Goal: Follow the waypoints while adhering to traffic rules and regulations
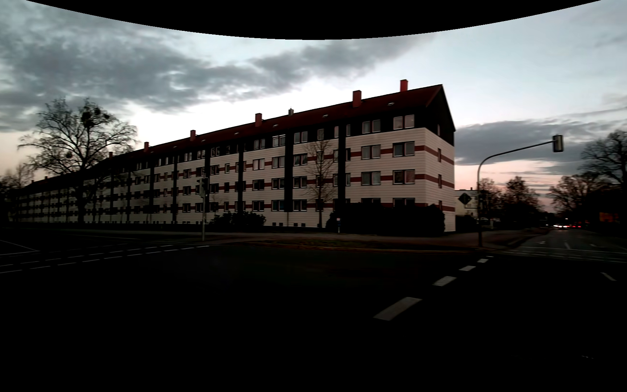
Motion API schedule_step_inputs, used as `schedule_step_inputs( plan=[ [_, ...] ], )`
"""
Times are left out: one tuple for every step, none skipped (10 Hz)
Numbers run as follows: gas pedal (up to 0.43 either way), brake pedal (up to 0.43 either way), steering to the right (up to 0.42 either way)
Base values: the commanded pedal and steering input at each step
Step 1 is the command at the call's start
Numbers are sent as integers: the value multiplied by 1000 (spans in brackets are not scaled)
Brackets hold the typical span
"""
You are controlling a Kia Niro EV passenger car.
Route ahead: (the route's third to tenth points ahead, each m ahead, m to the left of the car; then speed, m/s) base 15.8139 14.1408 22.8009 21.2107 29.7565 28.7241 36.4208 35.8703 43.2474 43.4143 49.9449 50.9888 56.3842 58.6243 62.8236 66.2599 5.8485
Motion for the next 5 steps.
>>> schedule_step_inputs(
  plan=[
    [118,0,-338],
    [118,0,-339],
    [130,0,-339],
    [130,0,-337],
    [130,0,-334]
  ],
)
